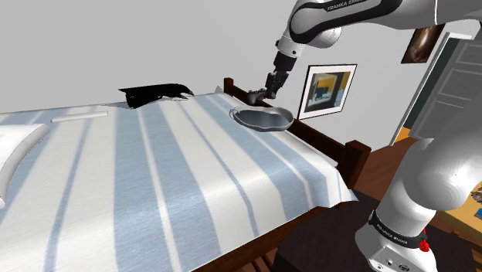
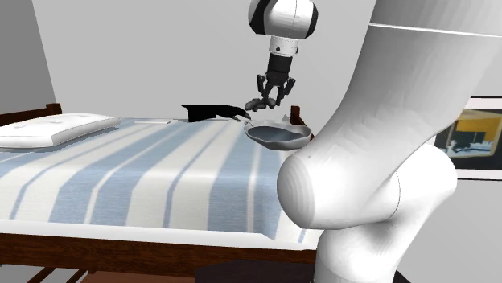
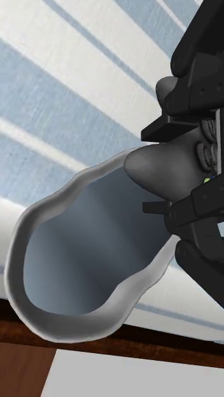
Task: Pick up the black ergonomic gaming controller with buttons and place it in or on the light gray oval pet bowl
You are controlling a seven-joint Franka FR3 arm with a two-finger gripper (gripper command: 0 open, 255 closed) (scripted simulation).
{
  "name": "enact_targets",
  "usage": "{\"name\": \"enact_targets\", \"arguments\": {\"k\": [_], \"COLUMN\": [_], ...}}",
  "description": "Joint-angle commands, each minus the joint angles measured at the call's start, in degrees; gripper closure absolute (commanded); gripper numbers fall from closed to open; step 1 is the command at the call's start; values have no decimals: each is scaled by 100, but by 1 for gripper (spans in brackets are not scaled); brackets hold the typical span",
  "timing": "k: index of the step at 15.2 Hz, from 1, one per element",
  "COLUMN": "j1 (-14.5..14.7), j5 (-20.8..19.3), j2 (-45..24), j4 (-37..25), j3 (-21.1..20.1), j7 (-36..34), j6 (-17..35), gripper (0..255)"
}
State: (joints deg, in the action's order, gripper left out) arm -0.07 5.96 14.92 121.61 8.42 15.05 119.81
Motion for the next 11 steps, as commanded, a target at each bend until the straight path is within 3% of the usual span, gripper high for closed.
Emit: {"name": "enact_targets", "arguments": {"k": [1, 4, 11], "j1": [-79, -193, -191], "j5": [59, 185, 251], "j2": [-241, -645, -726], "j4": [-249, -699, -246], "j3": [193, 454, 460], "j7": [304, 726, 827], "j6": [-37, -142, 383], "gripper": [255, 255, 255]}}
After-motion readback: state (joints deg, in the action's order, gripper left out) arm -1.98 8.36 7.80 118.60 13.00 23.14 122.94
